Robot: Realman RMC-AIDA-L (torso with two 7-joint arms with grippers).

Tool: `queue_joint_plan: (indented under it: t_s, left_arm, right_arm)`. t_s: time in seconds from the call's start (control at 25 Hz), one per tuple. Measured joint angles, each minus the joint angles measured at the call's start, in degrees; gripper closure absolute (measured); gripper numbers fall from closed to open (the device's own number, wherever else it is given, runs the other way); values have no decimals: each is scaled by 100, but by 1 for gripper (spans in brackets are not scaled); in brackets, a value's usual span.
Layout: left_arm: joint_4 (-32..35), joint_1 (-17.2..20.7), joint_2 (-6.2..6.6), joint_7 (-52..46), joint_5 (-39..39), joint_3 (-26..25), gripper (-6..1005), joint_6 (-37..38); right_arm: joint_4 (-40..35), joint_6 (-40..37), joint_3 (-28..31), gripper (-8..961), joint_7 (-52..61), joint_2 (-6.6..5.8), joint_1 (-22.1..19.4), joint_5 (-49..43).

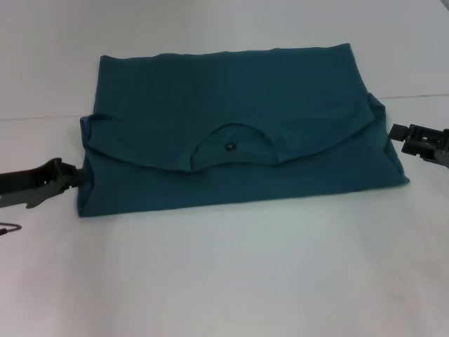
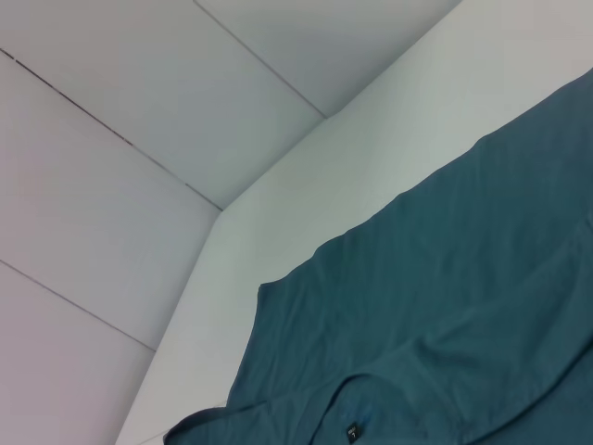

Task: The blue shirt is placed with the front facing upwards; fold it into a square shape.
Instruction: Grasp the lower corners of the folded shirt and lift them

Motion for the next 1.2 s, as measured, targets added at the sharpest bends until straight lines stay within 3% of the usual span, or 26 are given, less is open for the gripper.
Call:
queue_joint_plan:
  t_s: [0.36, 0.8, 1.2]
  left_arm:
    - [-36, -41, -30, -569, 469, 28, 788, -350]
    - [-493, -269, -16, -542, 549, 26, 327, -837]
    - [-593, -312, -23, -538, 583, 26, 299, -1105]
  right_arm:
    - [6, -2, -1, 235, -3, -7, 27, 0]
    - [6, 18, 0, 235, -3, -8, 26, 0]
    - [6, 19, 0, 235, -3, -3, 29, 5]
